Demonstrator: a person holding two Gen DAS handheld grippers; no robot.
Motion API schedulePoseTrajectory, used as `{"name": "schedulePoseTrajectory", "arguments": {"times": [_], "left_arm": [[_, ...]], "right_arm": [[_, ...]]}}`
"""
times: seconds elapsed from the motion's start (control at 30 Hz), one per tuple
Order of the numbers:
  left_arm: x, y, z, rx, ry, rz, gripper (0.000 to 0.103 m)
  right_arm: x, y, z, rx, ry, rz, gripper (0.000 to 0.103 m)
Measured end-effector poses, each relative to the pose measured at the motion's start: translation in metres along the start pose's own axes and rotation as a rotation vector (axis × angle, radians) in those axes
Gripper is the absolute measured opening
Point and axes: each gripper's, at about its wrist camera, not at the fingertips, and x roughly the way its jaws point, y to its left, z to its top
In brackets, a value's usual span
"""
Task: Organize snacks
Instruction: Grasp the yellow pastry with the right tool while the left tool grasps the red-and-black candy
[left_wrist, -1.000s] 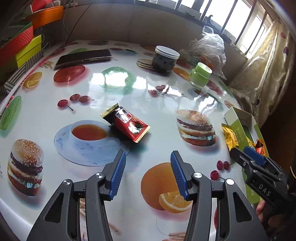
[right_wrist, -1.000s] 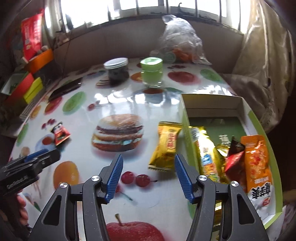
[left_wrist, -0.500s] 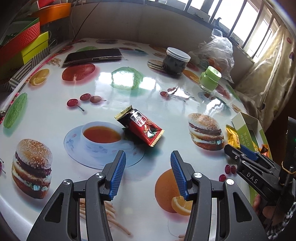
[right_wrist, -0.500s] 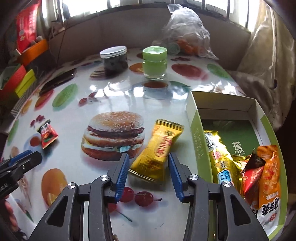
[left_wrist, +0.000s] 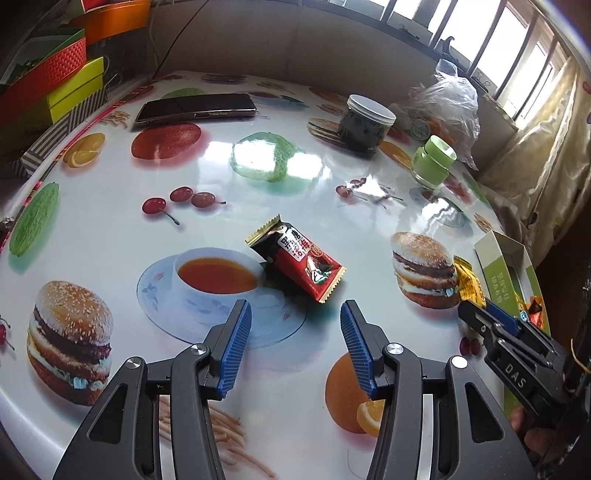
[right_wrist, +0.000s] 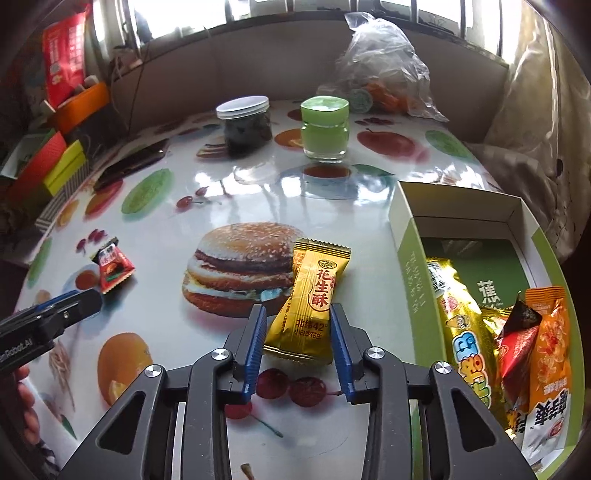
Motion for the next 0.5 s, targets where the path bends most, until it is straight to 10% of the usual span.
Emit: {"name": "schedulePoseTrajectory", "arguments": {"times": [0.5], "left_arm": [[0.018,0.000,0.027,-0.067,0.041,0.002,0.051]], "right_arm": [[-0.006,0.015,-0.010,-0.035,0.011,0.082,0.036]]}}
